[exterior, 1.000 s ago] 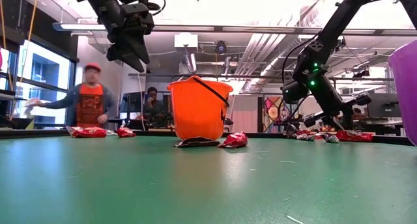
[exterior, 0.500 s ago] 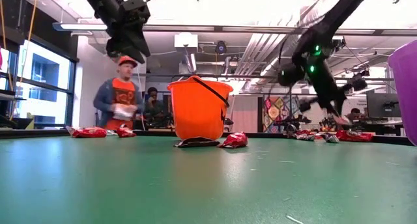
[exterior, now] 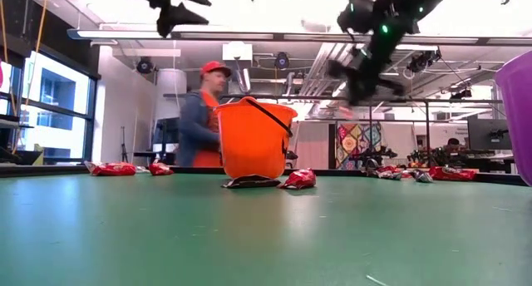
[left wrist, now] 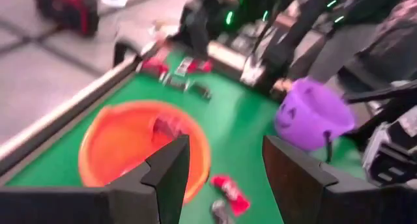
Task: Sort candy by brand, put in halloween buckets
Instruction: Put the orange gummy into the pink bucket
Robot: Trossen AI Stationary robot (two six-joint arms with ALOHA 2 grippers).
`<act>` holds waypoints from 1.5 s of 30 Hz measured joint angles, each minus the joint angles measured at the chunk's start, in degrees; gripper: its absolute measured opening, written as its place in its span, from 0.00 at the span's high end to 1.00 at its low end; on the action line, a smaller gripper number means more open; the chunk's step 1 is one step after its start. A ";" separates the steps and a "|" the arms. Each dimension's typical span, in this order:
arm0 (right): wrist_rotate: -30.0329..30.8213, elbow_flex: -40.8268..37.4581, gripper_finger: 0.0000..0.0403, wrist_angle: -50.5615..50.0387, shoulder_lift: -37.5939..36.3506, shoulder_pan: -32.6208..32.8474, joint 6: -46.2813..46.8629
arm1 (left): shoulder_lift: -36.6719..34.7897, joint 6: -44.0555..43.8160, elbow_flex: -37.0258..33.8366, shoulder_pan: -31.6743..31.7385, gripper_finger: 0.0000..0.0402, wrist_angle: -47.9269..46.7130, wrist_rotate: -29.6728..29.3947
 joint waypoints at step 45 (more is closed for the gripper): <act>-18.78 47.23 1.00 42.64 51.22 48.06 -25.81 | 10.13 -6.85 0.00 -21.75 0.54 3.59 -10.20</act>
